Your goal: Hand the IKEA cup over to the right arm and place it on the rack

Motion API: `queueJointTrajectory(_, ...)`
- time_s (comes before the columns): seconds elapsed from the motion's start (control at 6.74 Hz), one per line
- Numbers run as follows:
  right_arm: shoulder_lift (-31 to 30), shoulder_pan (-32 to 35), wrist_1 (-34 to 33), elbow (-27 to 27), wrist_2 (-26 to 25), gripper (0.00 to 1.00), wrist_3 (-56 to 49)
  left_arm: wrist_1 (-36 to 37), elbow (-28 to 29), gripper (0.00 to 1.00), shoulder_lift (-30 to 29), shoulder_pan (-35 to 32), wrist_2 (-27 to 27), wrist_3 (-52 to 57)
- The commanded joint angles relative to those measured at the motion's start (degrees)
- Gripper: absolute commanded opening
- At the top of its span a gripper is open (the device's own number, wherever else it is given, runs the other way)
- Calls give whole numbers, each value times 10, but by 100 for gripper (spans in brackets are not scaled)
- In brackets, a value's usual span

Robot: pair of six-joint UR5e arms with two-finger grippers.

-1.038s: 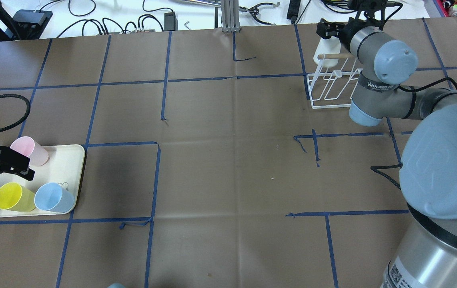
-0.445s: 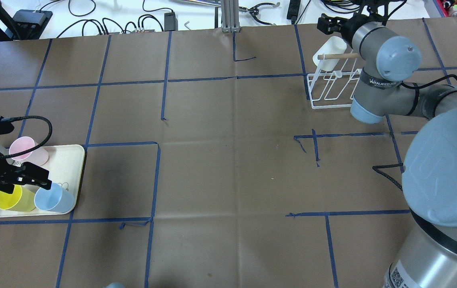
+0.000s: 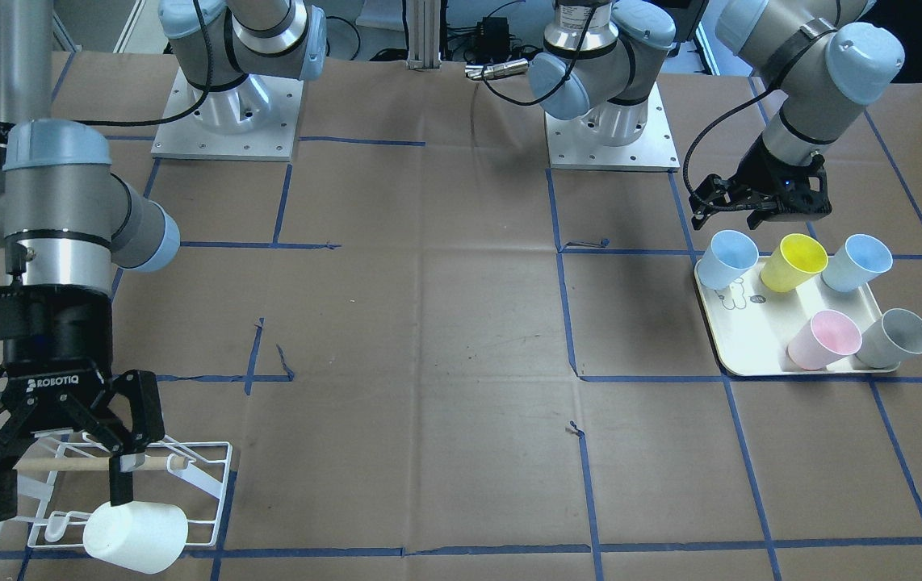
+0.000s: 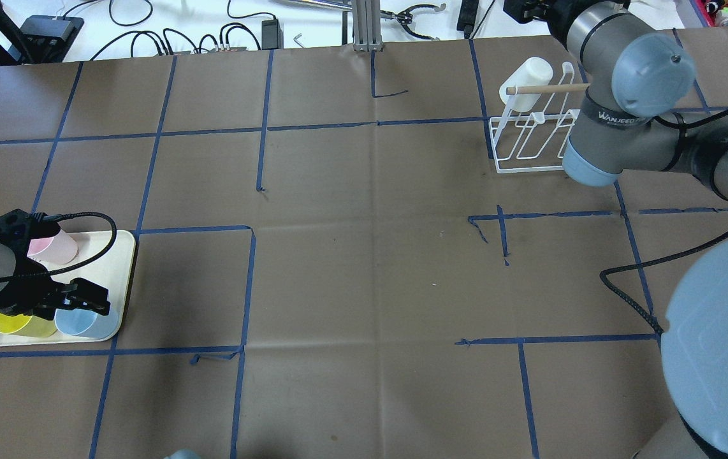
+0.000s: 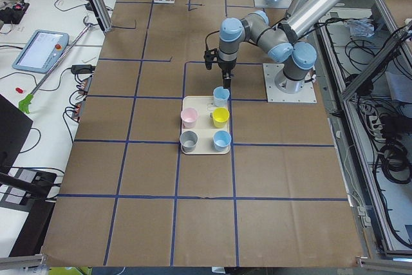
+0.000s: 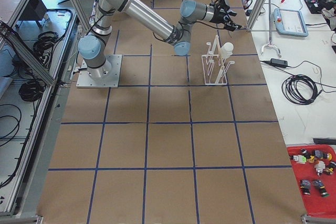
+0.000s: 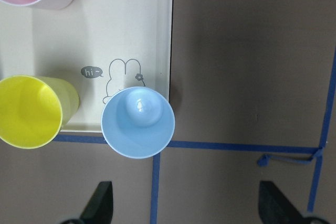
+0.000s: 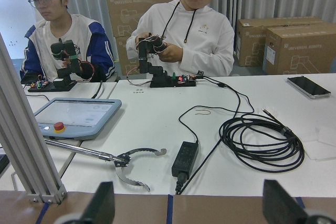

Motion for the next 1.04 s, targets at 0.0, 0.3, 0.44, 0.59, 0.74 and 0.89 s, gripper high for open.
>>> queueJointTrajectory(0.0,-83,22,0,50,4,100,111,22,-12,96,-19,-1,0,22)
queueJointTrajectory(0.3,-153,35,-1,129,32,100,228,62,-11,95,-56,-2,0,34)
queueJointTrajectory(0.44,-167,52,-8,157,44,100,293,74,-12,95,-79,-7,0,34)
queueJointTrajectory(0.59,-169,70,-9,174,46,100,380,73,-11,95,-78,-7,1,35)
queueJointTrajectory(0.74,-168,97,-11,191,45,100,477,73,-11,94,-79,-8,1,35)
queueJointTrajectory(0.89,-168,110,-15,206,45,100,573,72,-11,86,-80,-8,1,35)
